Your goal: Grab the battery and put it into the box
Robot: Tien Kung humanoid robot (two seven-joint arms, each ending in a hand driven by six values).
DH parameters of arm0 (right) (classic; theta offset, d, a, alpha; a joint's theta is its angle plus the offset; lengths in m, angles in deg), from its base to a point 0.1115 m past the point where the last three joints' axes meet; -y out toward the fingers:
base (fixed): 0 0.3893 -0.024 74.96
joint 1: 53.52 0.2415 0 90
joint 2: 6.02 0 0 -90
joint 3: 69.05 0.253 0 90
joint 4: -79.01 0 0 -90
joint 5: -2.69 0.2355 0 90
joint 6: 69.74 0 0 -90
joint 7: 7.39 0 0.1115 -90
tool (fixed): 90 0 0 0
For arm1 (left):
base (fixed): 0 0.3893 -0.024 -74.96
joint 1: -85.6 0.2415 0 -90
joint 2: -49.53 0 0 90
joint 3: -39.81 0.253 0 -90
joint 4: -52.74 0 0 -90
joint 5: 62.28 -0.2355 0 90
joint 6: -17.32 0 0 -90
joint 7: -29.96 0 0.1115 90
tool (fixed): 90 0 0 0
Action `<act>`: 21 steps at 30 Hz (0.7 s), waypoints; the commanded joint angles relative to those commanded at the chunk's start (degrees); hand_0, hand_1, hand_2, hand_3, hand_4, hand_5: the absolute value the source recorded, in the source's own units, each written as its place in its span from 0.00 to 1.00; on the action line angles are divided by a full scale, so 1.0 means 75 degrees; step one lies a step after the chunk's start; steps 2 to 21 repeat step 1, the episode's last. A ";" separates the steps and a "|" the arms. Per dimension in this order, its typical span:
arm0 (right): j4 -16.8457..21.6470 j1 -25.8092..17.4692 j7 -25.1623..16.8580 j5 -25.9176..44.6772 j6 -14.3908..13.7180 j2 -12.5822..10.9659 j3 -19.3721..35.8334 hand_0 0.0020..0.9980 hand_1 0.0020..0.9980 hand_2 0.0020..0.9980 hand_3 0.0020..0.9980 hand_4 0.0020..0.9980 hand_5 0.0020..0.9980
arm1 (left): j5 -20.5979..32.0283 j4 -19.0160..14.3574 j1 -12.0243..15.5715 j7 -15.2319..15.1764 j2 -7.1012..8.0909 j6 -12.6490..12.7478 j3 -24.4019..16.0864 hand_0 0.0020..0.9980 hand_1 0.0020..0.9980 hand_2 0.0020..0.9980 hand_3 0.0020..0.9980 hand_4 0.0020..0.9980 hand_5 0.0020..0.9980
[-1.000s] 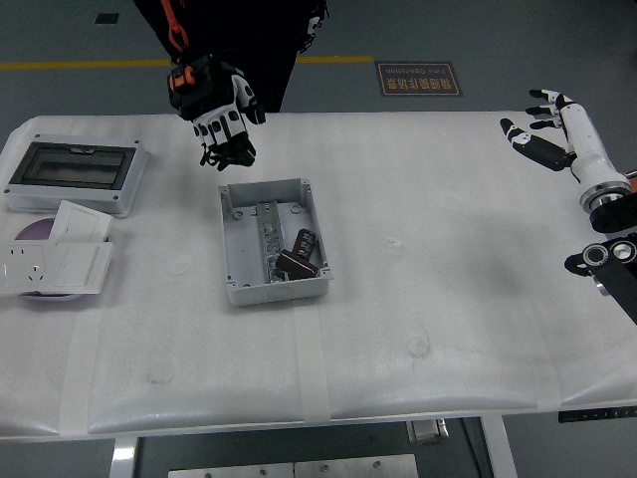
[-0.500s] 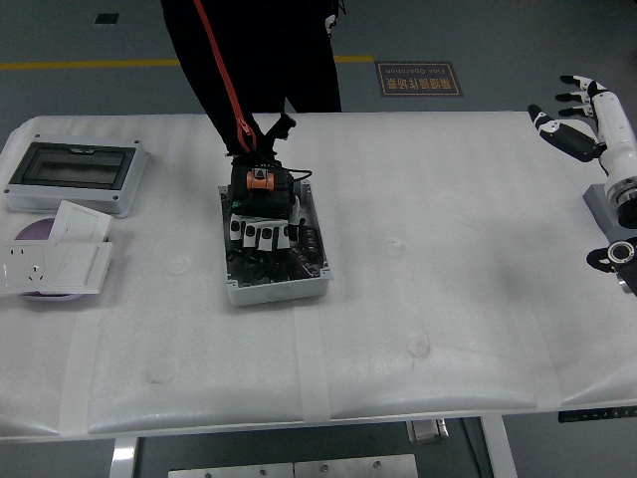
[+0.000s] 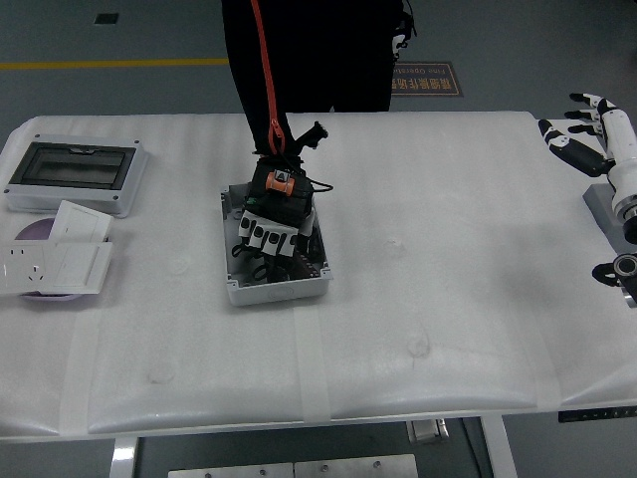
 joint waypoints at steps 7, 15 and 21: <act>-0.0018 -0.0021 0.0002 0.0002 0.0000 0.0006 -0.0011 0.81 0.68 0.75 0.84 0.77 0.50 | -0.0008 0.0002 0.0006 0.0001 0.0011 0.0002 -0.0011 0.51 0.64 0.57 0.48 0.57 0.51; -0.0018 -0.0021 0.0002 0.0002 0.0000 0.0006 -0.0011 0.81 0.68 0.75 0.84 0.77 0.50 | -0.0008 0.0002 0.0006 0.0001 0.0011 0.0002 -0.0011 0.51 0.64 0.57 0.48 0.57 0.51; -0.0018 -0.0021 0.0002 0.0002 0.0000 0.0006 -0.0011 0.81 0.68 0.75 0.84 0.77 0.50 | -0.0008 0.0002 0.0006 0.0001 0.0011 0.0002 -0.0011 0.51 0.64 0.57 0.48 0.57 0.51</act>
